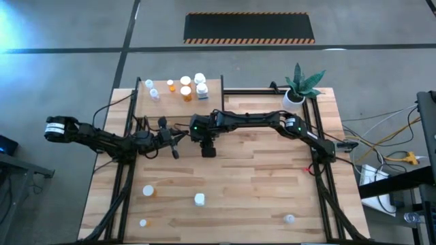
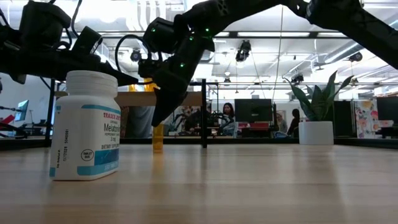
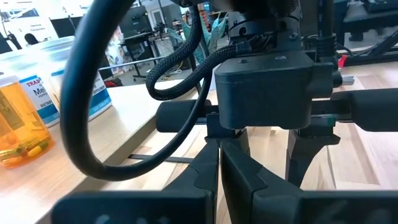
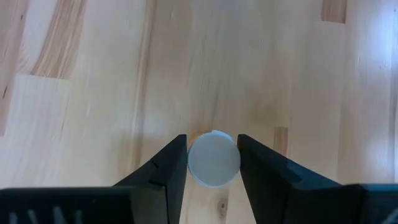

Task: Pick and place medicine bottles onto shelf by color
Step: Put the right small orange pill bottle aligned with the other small orange pill bottle on the shelf

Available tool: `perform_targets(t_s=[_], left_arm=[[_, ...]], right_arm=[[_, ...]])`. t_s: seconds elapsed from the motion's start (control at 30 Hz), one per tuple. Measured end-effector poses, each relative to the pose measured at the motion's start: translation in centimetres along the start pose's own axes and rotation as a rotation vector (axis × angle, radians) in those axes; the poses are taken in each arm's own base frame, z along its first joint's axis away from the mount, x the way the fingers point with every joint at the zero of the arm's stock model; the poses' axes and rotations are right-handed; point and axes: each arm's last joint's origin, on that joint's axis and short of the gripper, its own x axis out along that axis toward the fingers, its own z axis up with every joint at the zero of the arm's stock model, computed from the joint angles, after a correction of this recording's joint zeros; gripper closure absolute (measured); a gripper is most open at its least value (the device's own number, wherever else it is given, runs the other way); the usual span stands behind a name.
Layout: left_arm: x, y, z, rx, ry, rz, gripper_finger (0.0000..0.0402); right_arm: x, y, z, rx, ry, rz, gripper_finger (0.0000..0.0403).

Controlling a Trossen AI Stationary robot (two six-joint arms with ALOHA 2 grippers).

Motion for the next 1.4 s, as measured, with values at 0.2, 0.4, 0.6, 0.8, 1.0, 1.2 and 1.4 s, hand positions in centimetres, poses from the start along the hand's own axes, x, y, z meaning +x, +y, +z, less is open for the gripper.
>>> perform_targets(t_s=[0.2,0.4,0.6,0.8,1.0,1.2,1.4], left_arm=[[0.0,0.0,0.1,-0.001,-0.002,0.000,0.0402],[0.0,0.0,0.1,0.000,-0.002,0.000,0.0402],[0.0,0.0,0.1,0.000,-0.003,-0.001,0.0402],[0.0,0.0,0.1,0.000,-0.004,-0.006,0.0402],[0.0,0.0,0.1,0.000,-0.004,-0.006,0.0402],[0.0,0.0,0.1,0.001,-0.003,-0.007,0.0402],[0.0,0.0,0.0,0.002,-0.002,-0.007,0.0402]], right_arm=[[-0.1,0.2,0.1,-0.004,0.006,-0.002,0.0268],[-0.2,0.3,0.1,-0.004,0.004,-0.002,0.0266],[-0.2,0.5,0.2,-0.007,0.004,-0.002,0.0266],[-0.2,0.6,0.1,0.000,0.011,0.001,0.0266],[-0.3,0.9,0.2,0.051,0.019,0.002,0.0266],[-0.1,1.1,0.1,0.092,0.023,-0.019,0.0266],[-0.1,2.4,0.6,0.098,0.017,-0.021,0.0266]])
